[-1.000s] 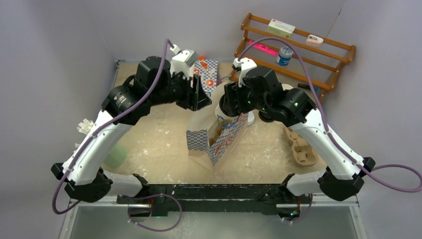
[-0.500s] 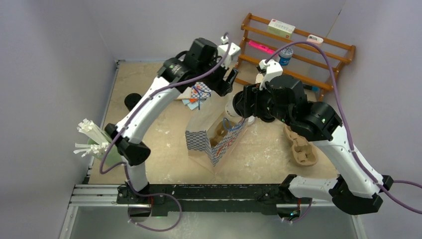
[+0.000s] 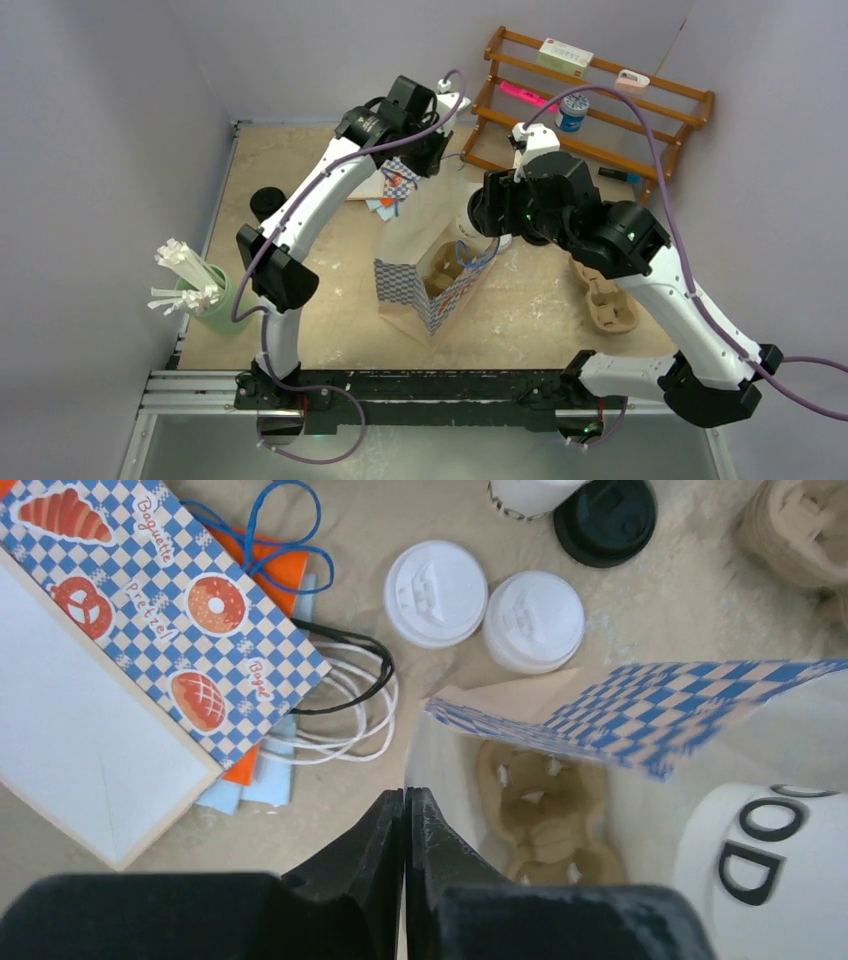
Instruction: Pack the takeout coffee
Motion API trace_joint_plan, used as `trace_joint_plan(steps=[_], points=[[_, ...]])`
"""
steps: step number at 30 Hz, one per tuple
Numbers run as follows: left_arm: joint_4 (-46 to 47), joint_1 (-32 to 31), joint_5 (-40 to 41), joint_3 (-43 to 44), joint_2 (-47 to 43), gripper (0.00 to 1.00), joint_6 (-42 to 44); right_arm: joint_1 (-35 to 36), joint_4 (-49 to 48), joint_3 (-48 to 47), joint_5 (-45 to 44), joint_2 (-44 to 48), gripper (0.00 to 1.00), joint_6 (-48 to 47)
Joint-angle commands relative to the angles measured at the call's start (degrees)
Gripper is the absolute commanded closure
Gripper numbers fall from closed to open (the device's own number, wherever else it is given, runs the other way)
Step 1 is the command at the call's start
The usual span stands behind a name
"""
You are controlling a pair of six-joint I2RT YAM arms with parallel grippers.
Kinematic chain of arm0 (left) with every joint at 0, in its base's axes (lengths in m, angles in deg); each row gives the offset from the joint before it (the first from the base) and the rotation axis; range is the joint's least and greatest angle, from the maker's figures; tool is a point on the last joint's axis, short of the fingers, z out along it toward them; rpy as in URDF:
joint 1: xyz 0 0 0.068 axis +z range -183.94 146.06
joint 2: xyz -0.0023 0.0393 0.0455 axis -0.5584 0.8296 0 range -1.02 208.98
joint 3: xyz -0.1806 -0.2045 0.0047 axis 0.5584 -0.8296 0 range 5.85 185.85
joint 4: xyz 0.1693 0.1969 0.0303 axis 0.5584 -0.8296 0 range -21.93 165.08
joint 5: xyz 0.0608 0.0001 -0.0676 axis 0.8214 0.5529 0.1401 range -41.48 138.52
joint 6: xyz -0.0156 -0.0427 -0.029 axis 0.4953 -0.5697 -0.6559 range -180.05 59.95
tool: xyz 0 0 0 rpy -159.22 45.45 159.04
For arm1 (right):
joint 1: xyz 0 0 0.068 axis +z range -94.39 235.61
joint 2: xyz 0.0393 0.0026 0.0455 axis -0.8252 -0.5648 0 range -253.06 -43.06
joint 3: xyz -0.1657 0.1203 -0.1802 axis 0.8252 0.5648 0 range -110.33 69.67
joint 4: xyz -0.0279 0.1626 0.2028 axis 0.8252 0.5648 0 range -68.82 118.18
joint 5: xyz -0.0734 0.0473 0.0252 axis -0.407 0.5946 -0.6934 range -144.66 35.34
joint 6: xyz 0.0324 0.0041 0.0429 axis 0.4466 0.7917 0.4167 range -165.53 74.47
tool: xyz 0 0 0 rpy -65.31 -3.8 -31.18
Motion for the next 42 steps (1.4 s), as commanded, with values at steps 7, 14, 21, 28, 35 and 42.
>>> trace_joint_plan(steps=[7,14,21,28,35,42], points=[[3.37,7.58,-2.94,-15.87,-16.77,1.00,-11.63,0.03,-5.59,-3.26,2.69,-6.55,0.74,2.16],[10.50,10.25,-0.95,-34.15,-34.89,1.00,-21.08,0.11,-4.81,-11.67,7.03,-16.70,0.71,1.73],[25.26,10.36,1.49,-56.85,-50.26,0.98,-33.59,0.10,-6.92,-20.83,4.49,-25.74,0.71,0.61],[31.15,10.45,0.48,-61.57,-55.67,0.93,-40.85,0.10,-4.15,-37.69,4.55,-37.16,0.72,-1.94],[26.22,10.45,5.55,-59.15,-58.53,0.42,-34.60,1.04,-3.71,-38.65,10.26,-38.08,0.72,-4.20],[15.29,10.45,9.25,-46.33,-51.43,0.30,-18.09,2.88,-1.83,-32.96,8.73,-32.17,0.72,-4.28]])
